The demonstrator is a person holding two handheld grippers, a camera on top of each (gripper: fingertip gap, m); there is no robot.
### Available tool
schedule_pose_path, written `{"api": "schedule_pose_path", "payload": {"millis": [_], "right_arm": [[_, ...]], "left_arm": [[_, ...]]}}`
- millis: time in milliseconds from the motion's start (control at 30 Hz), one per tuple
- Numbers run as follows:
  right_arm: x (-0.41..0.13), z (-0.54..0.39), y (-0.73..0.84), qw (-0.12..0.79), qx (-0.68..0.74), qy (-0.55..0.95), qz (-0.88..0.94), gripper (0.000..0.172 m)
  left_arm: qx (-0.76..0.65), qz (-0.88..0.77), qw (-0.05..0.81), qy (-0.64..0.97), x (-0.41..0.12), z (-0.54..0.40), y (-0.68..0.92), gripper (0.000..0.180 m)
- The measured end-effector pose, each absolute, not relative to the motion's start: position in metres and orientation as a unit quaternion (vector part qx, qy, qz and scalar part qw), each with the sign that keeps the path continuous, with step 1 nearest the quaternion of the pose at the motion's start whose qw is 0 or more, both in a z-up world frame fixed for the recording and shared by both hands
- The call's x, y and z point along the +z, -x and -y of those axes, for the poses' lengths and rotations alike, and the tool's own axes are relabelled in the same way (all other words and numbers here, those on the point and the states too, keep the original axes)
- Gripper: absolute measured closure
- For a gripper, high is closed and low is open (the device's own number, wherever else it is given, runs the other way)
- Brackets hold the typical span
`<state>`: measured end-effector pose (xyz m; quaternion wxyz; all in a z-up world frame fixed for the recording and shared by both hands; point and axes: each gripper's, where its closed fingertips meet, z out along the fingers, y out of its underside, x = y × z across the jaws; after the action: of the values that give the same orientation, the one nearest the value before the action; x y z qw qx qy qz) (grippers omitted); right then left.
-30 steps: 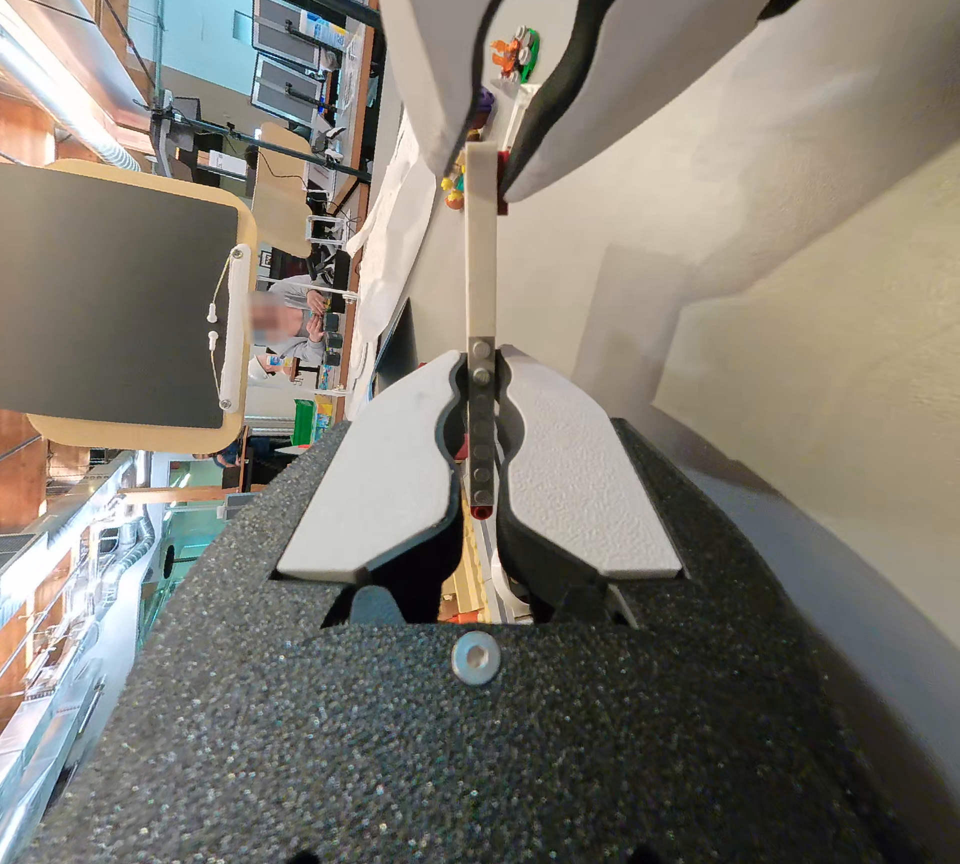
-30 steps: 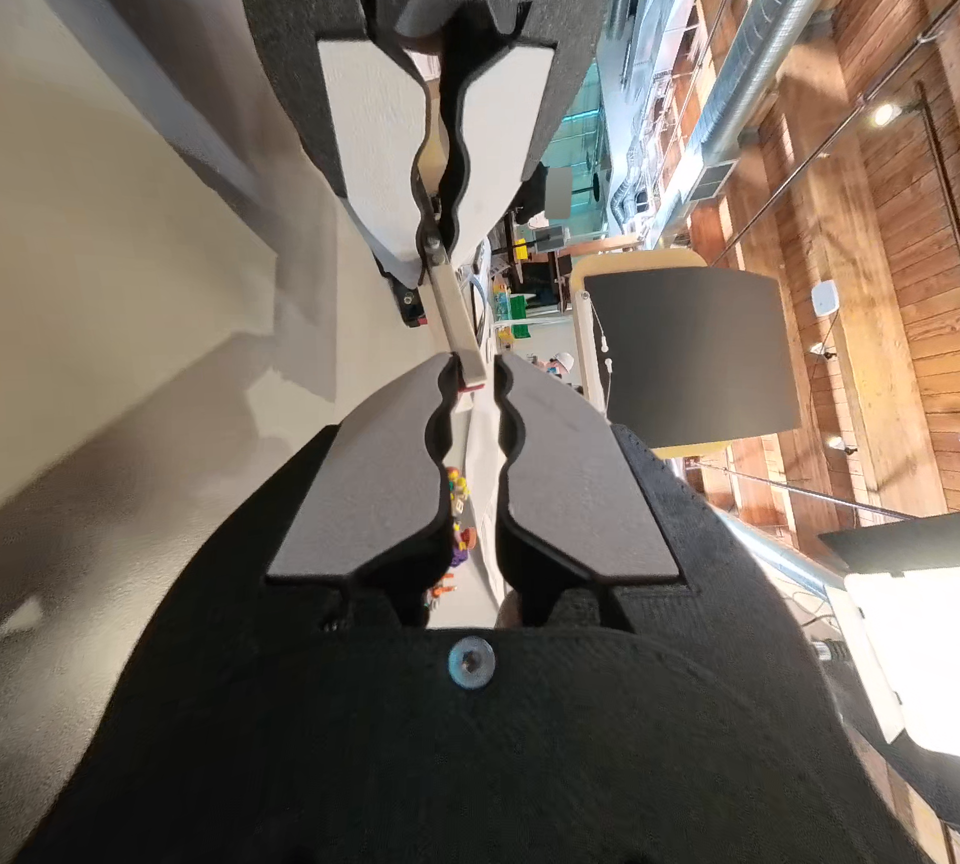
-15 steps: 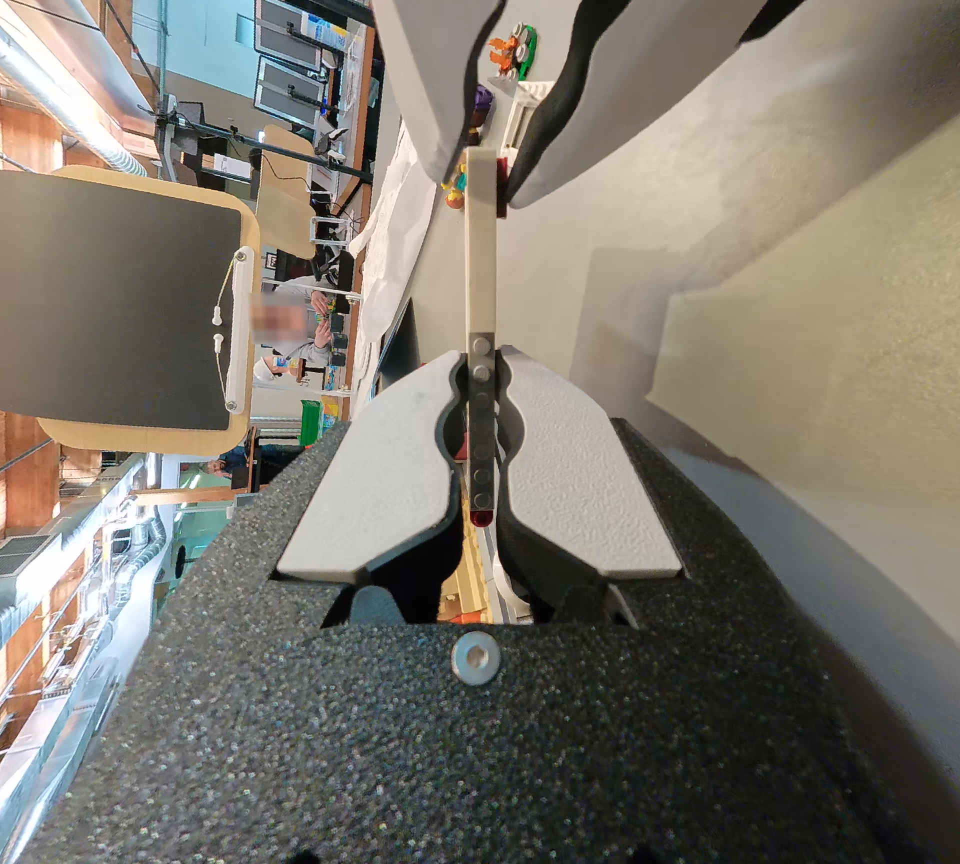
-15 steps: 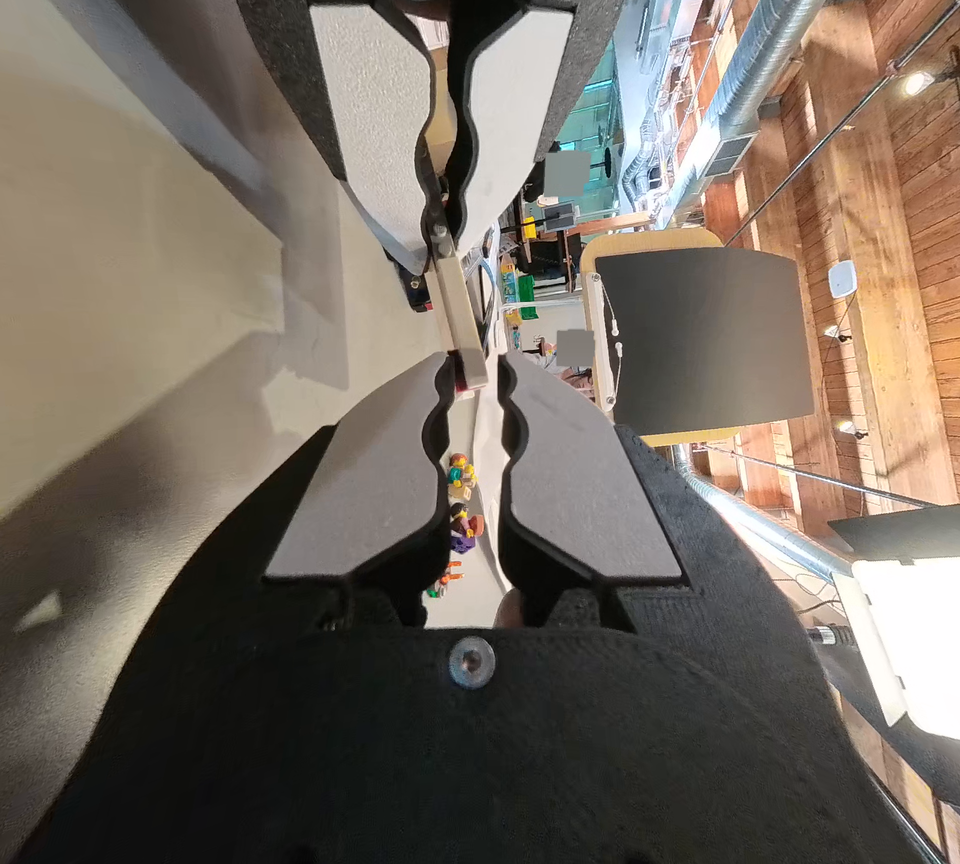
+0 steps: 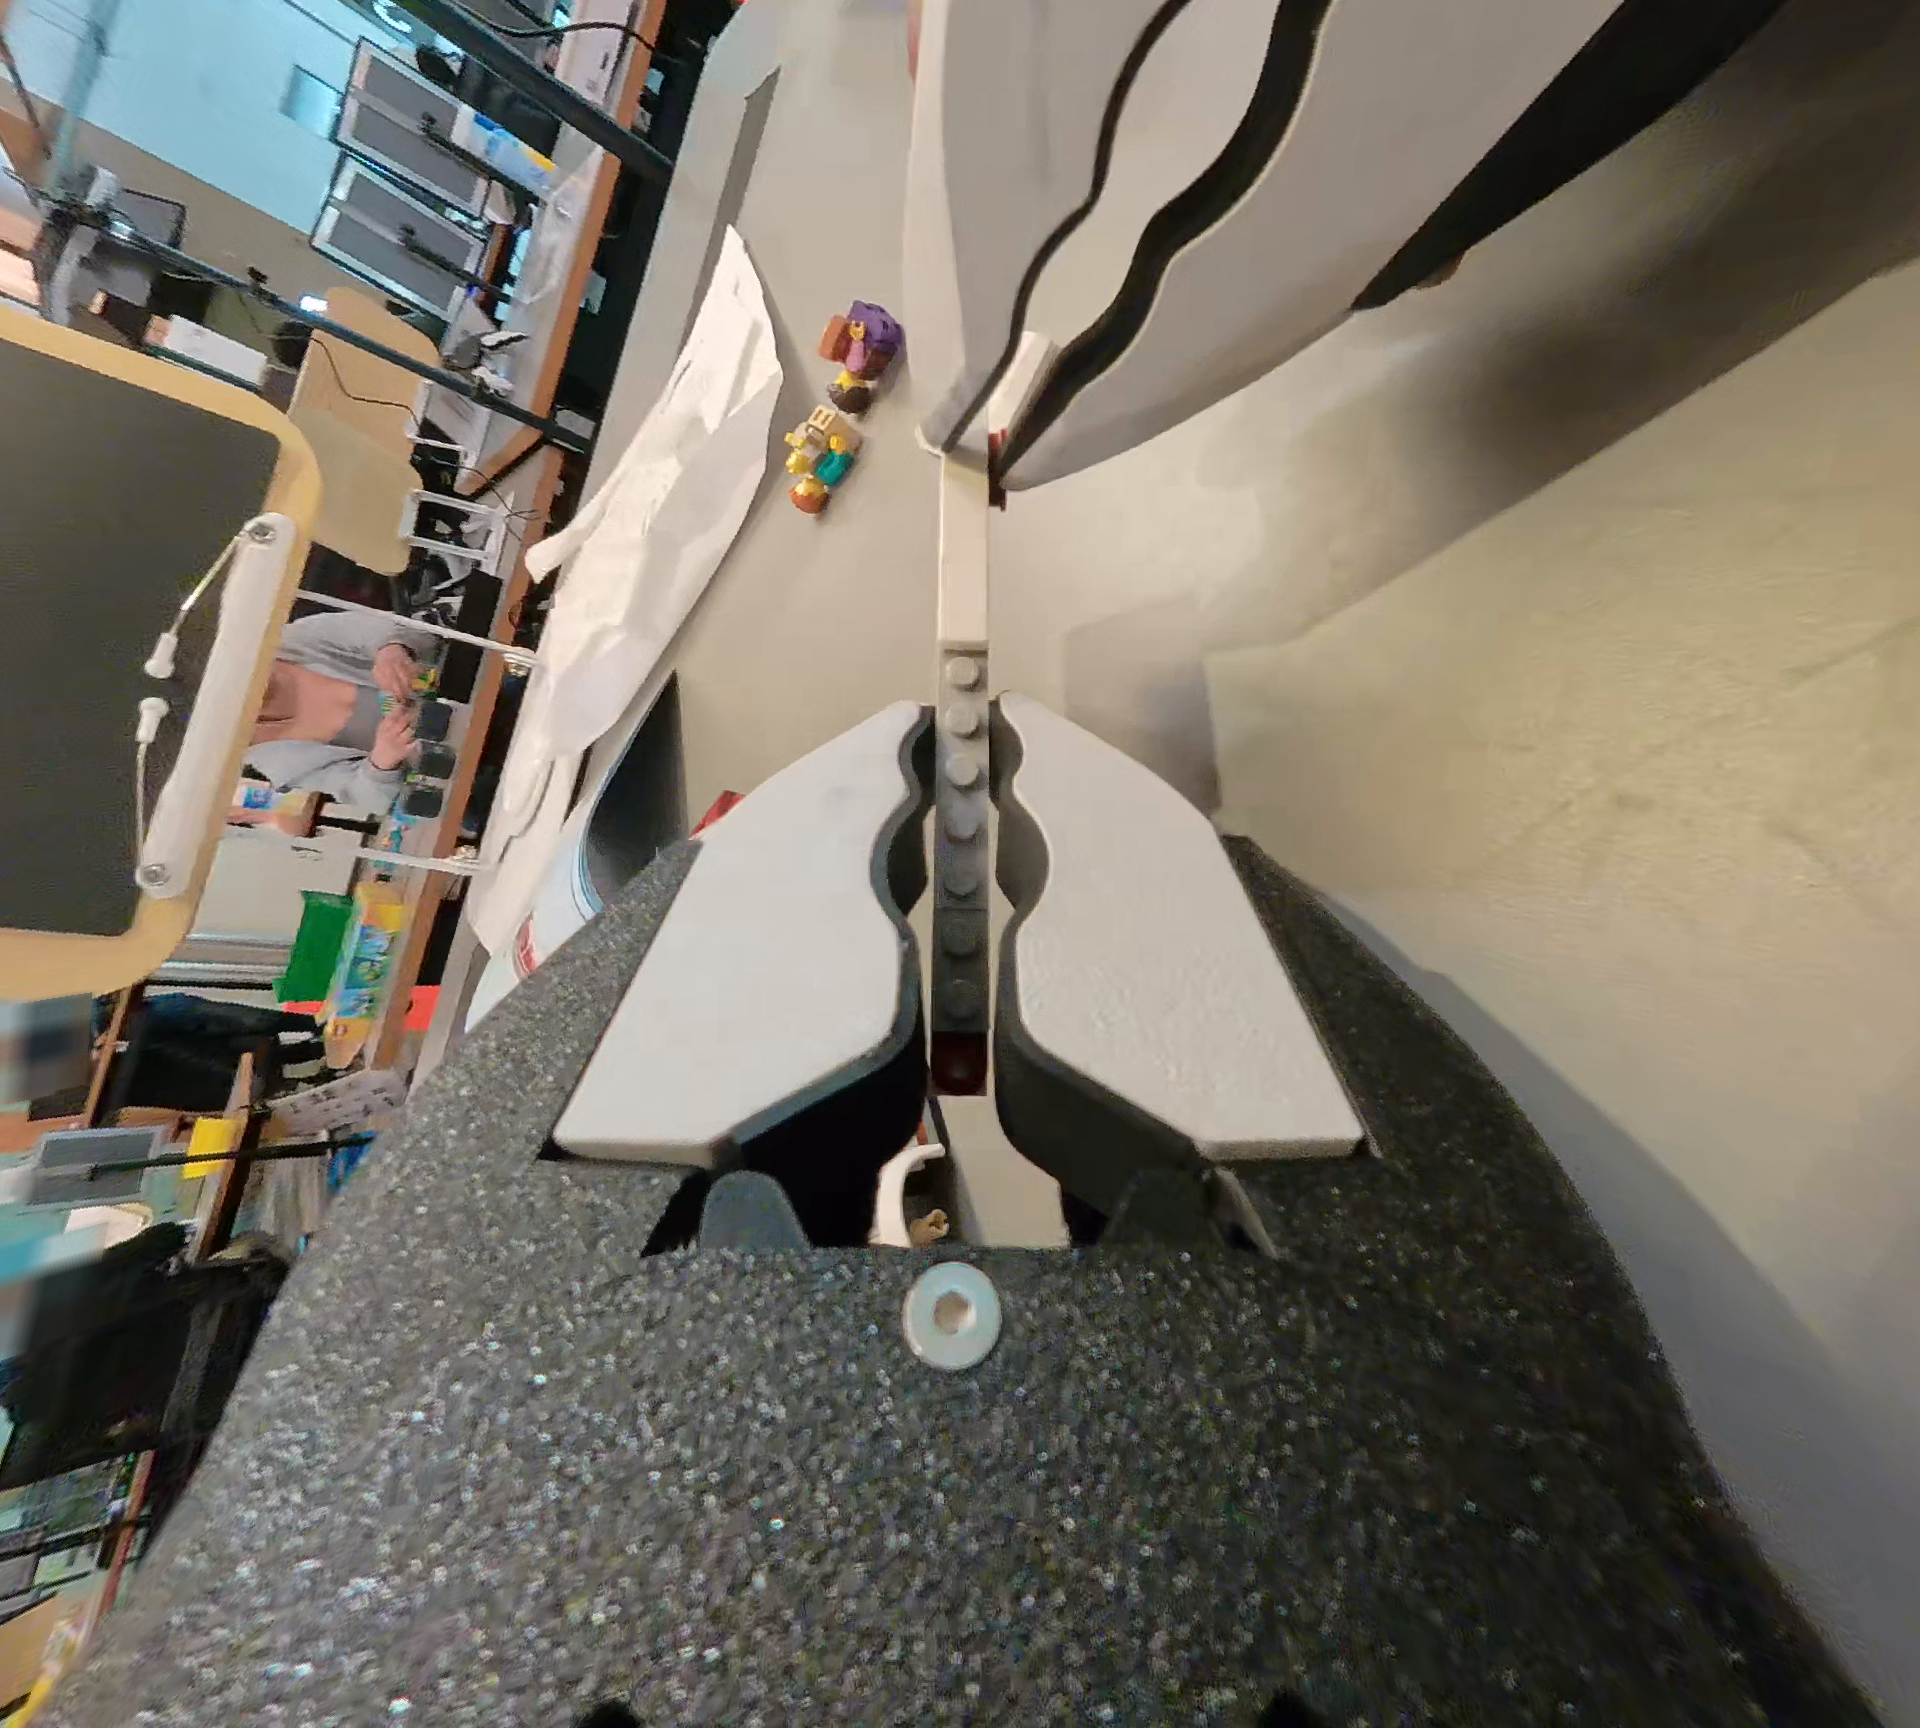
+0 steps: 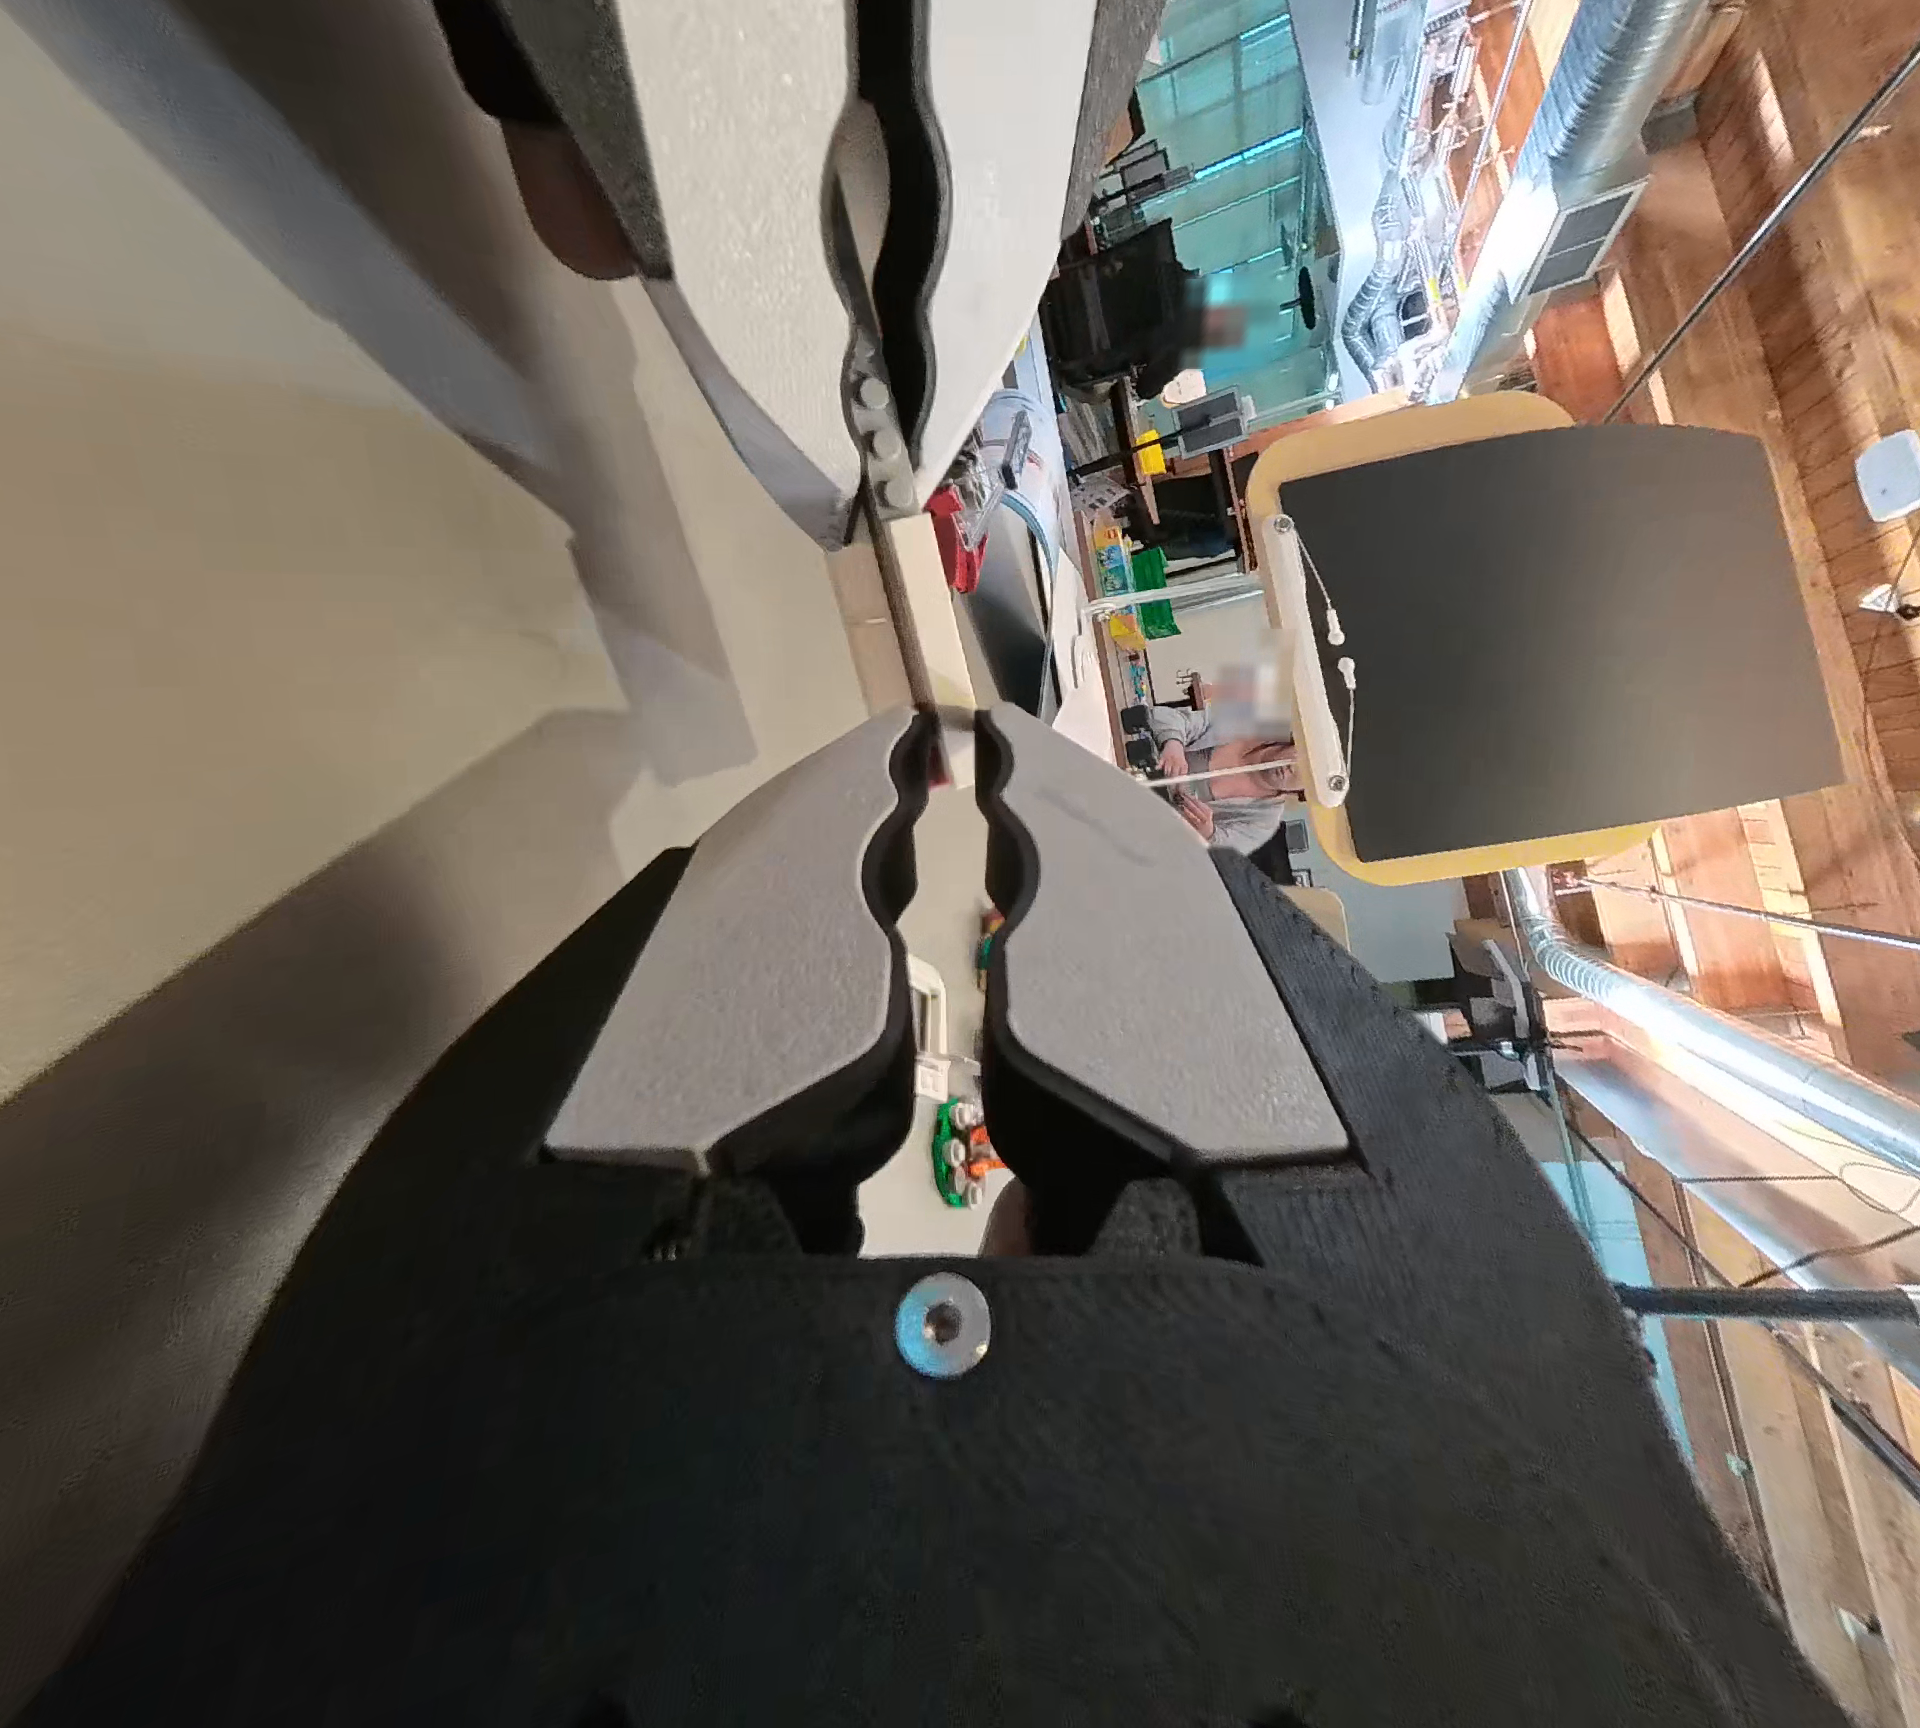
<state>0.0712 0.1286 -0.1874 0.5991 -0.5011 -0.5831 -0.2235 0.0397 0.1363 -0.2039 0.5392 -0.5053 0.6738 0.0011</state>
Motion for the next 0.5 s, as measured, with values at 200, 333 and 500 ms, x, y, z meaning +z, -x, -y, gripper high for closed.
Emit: {"api": "schedule_pose_path", "payload": {"millis": [200, 333, 500], "right_arm": [[-0.190, -0.119, -0.054, 0.595, -0.196, 0.497, 0.600, 0.152], [-0.195, -0.116, -0.042, 0.589, -0.203, 0.489, 0.611, 0.150], [-0.195, -0.119, -0.040, 0.585, -0.238, 0.482, 0.608, 0.157]], "left_arm": [[0.075, -0.691, 0.545, 0.469, -0.204, -0.136, -0.039, 0.172], [0.119, -0.698, 0.551, 0.441, -0.203, -0.134, -0.041, 0.172], [0.133, -0.703, 0.553, 0.428, -0.203, -0.131, -0.044, 0.172]]}}
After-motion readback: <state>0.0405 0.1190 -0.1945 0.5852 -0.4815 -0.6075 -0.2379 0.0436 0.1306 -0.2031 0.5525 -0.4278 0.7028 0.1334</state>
